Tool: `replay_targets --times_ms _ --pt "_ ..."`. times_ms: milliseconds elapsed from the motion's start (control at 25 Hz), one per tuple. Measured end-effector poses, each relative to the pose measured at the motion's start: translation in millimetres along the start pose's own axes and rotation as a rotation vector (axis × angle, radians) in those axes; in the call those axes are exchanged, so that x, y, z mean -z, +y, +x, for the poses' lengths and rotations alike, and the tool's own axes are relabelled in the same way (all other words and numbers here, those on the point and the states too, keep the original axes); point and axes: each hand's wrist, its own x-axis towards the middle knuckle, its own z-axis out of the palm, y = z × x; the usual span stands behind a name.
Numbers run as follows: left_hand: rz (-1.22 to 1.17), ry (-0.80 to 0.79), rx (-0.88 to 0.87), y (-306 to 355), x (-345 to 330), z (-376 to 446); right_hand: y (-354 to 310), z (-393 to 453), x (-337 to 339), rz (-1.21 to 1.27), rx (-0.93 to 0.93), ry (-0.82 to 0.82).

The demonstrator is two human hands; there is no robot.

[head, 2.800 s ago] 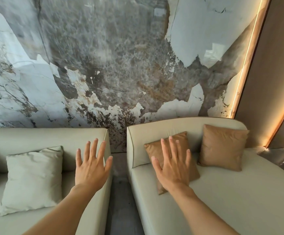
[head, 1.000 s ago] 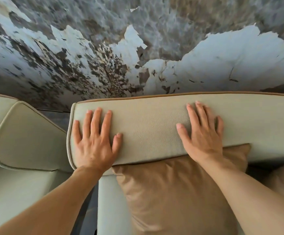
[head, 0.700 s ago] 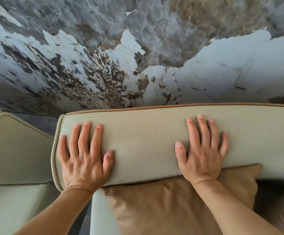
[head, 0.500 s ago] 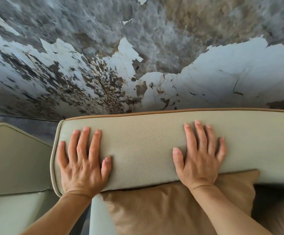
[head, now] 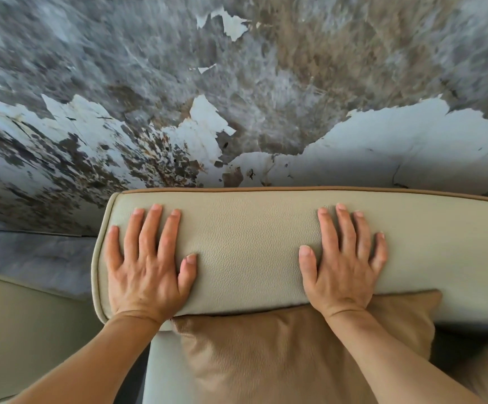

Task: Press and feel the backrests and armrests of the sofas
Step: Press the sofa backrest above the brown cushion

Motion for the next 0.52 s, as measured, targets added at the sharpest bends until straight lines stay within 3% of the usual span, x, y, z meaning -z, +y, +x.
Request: replay_targets --times_ms 520 --pt "-0.017 -0.009 -0.065 7 -34 68 3 48 -32 -0.029 -0.055 0.031"
